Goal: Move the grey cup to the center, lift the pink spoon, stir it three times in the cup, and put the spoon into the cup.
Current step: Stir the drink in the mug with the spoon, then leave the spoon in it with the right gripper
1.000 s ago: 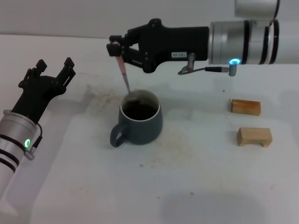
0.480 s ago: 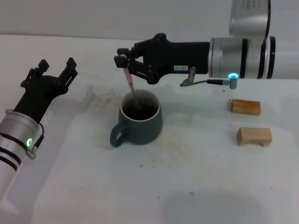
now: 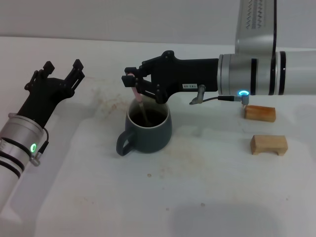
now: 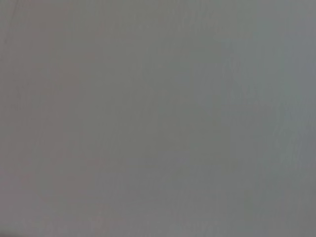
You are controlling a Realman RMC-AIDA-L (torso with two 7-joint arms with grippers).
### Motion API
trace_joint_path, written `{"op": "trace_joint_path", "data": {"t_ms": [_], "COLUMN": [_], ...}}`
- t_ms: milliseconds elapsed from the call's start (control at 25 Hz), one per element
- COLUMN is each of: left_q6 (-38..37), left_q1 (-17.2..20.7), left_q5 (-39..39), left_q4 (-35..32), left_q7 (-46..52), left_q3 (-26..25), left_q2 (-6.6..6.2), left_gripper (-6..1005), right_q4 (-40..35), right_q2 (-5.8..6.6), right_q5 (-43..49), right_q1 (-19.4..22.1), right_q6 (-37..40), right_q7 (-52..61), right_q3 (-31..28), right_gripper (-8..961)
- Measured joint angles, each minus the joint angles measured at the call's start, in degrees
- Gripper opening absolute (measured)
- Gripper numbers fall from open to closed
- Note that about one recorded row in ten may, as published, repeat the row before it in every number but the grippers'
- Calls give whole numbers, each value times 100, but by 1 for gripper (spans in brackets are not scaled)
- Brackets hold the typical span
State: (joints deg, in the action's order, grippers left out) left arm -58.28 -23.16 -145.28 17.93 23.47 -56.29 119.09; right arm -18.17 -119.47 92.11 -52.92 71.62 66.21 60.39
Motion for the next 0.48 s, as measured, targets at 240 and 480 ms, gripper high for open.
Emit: {"op": "trace_joint_path", "data": {"t_ms": [240, 480], "left_q6": [36, 45], "left_q1": [-21, -22], "left_q5": [0, 0], "left_q4": [0, 0], "left_q7": [0, 0], "left_q3": [5, 8], "left_q2": [0, 0], "left_gripper": [827, 827], "right_q4": [214, 275], "right_q2": [-16, -22], "right_q5": [-14, -63], "right_q1": [-101, -123], "right_q6": [0, -41], "right_q7": [-124, -249], "right_q3": [11, 8], "right_gripper": [95, 95]}}
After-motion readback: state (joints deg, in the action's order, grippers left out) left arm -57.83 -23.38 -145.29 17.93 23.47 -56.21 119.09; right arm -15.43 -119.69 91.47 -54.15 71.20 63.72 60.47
